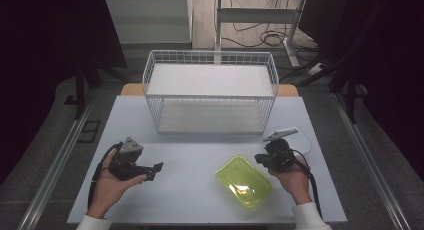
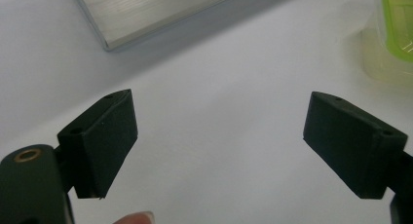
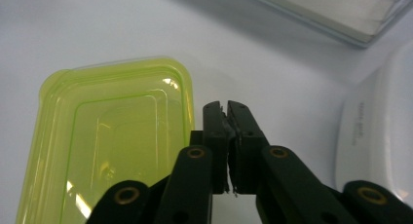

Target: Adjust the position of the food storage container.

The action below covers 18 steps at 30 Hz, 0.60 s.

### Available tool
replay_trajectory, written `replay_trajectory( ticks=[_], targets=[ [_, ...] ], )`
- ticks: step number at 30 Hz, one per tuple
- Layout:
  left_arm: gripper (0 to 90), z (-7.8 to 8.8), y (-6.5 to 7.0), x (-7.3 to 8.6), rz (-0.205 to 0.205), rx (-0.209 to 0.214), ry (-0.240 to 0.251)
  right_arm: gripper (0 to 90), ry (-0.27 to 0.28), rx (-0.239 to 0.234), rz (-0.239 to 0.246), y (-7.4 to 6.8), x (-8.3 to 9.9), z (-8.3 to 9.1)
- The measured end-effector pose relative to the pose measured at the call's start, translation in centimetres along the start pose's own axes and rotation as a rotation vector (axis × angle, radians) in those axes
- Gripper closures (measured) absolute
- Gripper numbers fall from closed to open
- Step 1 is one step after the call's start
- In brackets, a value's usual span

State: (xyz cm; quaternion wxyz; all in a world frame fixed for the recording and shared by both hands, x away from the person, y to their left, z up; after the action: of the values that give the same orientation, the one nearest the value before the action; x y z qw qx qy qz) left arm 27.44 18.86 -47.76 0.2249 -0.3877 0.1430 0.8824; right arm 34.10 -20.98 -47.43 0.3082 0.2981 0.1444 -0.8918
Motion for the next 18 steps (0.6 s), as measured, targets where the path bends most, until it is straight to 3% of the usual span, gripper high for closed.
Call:
replay_trajectory(
  ticks=[4, 9, 13, 18],
  targets=[
    [12.1, -0.2, 0.0, 0.0, -0.005, -0.01, -0.006, 89.1, -0.062, 0.025, 0.025, -0.4, -0.8, -1.9],
    [12.2, -0.1, -0.2, 0.0, 0.003, -0.015, -0.003, 89.1, -0.093, 0.047, 0.061, -1.2, -1.6, -3.1],
    [12.3, -0.2, -0.3, 0.2, 0.005, -0.018, -0.006, 89.2, -0.109, 0.068, 0.097, -1.8, -1.9, -4.0],
    [12.3, -0.3, -0.1, 0.2, 0.005, 0.003, -0.006, 89.2, -0.107, 0.055, 0.113, -2.5, -2.2, -4.4]
  ],
)
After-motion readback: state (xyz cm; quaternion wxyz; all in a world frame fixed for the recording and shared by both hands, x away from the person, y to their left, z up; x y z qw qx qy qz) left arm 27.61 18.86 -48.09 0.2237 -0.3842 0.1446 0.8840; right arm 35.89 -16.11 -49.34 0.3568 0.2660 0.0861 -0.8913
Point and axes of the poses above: each handheld gripper's, and its own axes: z roughly backward along the jaws, x roughly out of its underside, y roughly to its right, the point moved 3 cm from there along -z, roughly forward along the jaws, and after that the axes turned 3 degrees about y, right-handed, at the moved point
